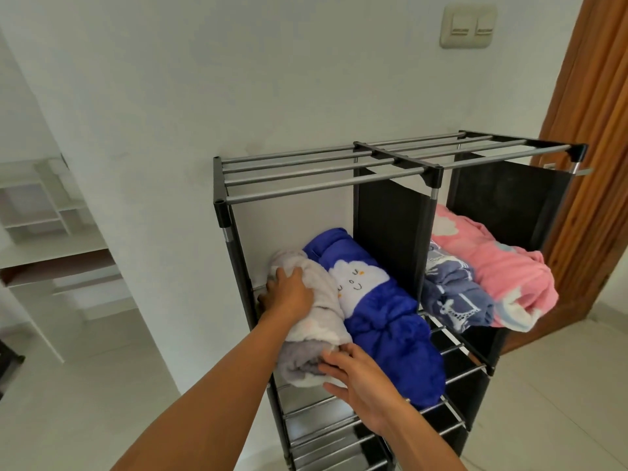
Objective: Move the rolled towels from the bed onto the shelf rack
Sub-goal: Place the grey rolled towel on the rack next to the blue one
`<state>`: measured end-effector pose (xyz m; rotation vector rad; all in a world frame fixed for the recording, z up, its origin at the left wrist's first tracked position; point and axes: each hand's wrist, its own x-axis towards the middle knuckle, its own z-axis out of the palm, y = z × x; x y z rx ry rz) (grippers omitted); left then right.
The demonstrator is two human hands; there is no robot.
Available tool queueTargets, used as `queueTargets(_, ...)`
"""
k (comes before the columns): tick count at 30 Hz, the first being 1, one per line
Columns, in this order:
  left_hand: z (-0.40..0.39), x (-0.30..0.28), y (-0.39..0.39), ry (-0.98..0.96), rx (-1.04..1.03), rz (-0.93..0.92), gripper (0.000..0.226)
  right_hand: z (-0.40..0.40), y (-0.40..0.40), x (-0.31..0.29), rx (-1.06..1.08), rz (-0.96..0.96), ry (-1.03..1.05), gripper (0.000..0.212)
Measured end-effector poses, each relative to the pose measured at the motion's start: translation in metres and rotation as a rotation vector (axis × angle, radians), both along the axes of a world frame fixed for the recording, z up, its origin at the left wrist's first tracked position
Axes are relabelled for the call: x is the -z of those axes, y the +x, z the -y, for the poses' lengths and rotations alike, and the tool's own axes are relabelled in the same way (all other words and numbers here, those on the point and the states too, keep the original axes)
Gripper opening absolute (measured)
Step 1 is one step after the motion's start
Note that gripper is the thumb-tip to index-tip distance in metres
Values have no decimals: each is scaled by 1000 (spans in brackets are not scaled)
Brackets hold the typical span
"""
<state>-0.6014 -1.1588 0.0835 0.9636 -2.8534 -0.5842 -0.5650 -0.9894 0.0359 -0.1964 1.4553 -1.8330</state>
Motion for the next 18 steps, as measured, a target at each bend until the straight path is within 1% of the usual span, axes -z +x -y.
queueTargets(3,-7,3,-4,-13,8,-34,56,-1,6,4,22,-47,9,37)
queueTargets(5,-14,5,-4,-1,-12,-57,59,-2,8,9,41,-58,12,37)
queueTargets(6,-21,6,-2,-25,-12,-72,60,-4,10,13,56,-52,12,38)
queueTargets(8,-41,5,4,-146,61,-119,56,-12,14,23,122,16,-6,42)
queueTargets(10,-66,4,10,-201,170,-263,46,-28,20,34,239,163,-50,42)
queueTargets(11,-79,5,14,-184,210,-362,39,-39,24,41,301,223,-58,40)
queueTargets(13,-108,13,17,-79,336,-590,28,-67,33,55,402,273,-15,38)
queueTargets(14,-125,20,18,11,442,-679,24,-84,38,62,443,286,23,37)
queueTargets(15,-146,25,20,98,570,-724,22,-103,44,69,487,297,57,35)
queueTargets(16,-168,30,21,163,694,-709,21,-124,50,75,543,310,78,32)
queueTargets(17,-193,34,22,210,807,-645,21,-148,57,80,612,326,87,27)
queueTargets(18,-218,39,22,247,906,-542,20,-174,65,85,696,347,89,23)
